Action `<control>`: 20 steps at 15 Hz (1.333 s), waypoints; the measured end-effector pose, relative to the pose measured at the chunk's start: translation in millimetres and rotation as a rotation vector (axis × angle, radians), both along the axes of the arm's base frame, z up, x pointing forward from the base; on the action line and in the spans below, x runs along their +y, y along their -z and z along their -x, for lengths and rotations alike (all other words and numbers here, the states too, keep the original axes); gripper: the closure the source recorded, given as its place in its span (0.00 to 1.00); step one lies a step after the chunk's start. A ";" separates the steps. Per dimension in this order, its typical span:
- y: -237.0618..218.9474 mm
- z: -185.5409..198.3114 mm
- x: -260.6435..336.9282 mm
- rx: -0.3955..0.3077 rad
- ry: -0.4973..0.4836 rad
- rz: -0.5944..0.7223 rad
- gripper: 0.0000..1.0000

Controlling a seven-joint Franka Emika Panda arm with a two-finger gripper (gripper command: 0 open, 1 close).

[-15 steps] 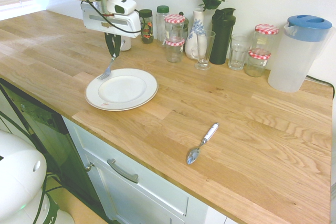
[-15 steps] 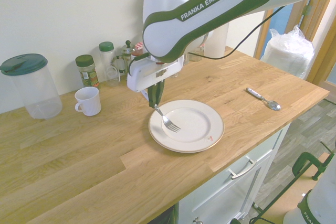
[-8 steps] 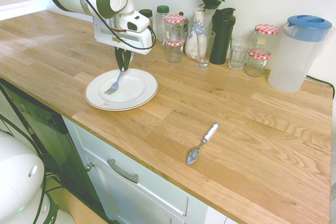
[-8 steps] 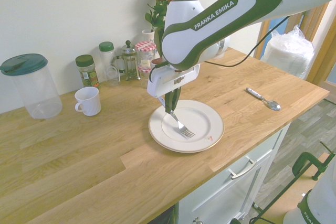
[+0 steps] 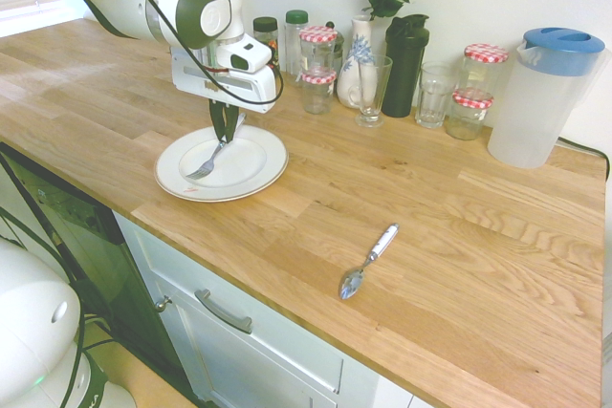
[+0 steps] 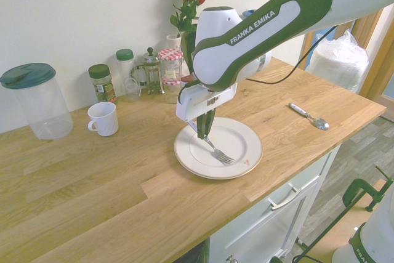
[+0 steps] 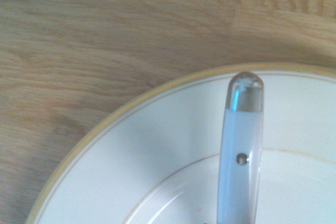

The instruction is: Put the fork into the plate

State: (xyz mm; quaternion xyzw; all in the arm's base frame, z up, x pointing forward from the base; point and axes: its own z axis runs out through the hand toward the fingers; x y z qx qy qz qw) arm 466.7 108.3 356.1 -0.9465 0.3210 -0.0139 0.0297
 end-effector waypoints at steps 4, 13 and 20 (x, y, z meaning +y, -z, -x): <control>11.6 0.1 4.8 0.020 0.013 0.025 1.00; 11.6 1.1 9.1 0.043 0.004 0.048 0.00; -5.6 -5.3 4.3 0.021 0.019 0.042 0.00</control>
